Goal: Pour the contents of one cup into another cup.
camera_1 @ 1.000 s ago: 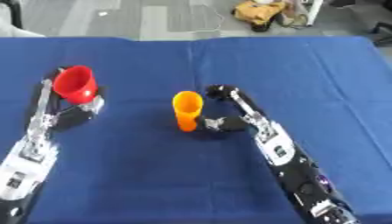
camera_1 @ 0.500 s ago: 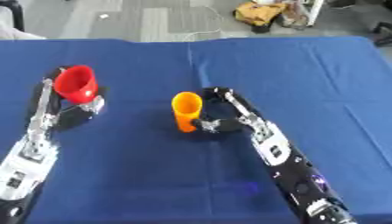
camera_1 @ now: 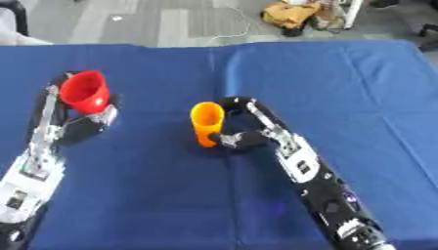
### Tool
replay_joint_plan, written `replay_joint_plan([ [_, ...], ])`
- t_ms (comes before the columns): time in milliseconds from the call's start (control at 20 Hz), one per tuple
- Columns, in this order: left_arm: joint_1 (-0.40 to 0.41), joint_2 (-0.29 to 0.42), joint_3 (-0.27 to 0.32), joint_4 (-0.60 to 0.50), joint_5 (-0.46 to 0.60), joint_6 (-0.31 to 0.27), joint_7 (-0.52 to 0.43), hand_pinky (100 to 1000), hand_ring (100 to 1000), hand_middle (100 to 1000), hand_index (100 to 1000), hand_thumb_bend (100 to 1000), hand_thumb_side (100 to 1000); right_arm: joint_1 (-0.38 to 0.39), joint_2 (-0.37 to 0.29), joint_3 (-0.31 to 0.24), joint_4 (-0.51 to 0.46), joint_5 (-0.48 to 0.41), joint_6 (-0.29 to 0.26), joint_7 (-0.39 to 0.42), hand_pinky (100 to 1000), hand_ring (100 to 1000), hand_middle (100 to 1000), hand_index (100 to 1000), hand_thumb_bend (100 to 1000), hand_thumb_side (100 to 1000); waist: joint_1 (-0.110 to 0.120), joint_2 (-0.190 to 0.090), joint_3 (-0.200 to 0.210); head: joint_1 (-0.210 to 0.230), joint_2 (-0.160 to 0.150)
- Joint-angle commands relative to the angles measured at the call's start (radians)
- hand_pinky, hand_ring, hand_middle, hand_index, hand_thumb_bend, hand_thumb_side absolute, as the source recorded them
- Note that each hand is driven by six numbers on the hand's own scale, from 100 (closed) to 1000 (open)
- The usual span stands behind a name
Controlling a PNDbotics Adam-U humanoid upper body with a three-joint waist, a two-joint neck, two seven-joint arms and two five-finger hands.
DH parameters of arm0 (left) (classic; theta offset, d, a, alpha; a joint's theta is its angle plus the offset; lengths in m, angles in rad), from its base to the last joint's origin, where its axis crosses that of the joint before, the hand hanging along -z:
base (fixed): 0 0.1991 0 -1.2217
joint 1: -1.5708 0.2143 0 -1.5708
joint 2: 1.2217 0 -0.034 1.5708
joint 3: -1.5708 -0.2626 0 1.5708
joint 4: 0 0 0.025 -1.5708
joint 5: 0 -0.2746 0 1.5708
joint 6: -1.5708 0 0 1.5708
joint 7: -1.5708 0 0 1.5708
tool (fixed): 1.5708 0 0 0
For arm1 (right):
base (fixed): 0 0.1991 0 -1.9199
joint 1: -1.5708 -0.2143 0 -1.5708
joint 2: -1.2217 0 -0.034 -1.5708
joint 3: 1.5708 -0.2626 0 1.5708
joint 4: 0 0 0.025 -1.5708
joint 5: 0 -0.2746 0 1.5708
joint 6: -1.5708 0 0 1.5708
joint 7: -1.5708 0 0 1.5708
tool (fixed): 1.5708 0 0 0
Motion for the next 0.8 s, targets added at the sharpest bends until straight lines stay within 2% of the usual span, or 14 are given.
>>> replay_joint_plan([
  [50, -0.023, -0.001, 0.0, -0.027, 0.007, 0.0, -0.005, 266, 497, 475, 690, 164, 100, -0.014, 0.019, 0.014, 0.018, 0.018, -0.003, 0.011, 815, 834, 718, 845, 603, 442, 0.003, -0.011, 0.006, -0.005, -0.001],
  [400, -0.025, -0.003, -0.004, -0.028, 0.009, 0.0, -0.008, 266, 498, 479, 690, 165, 100, -0.026, 0.031, 0.019, 0.01, 0.039, -0.018, 0.012, 821, 842, 722, 847, 603, 452, 0.001, -0.011, 0.01, -0.007, -0.002],
  [800, -0.028, -0.002, -0.006, -0.037, 0.011, 0.002, -0.012, 267, 499, 480, 690, 165, 100, -0.026, 0.031, 0.018, -0.022, 0.059, -0.026, -0.045, 829, 841, 718, 845, 600, 452, -0.003, -0.014, 0.01, -0.007, -0.007],
])
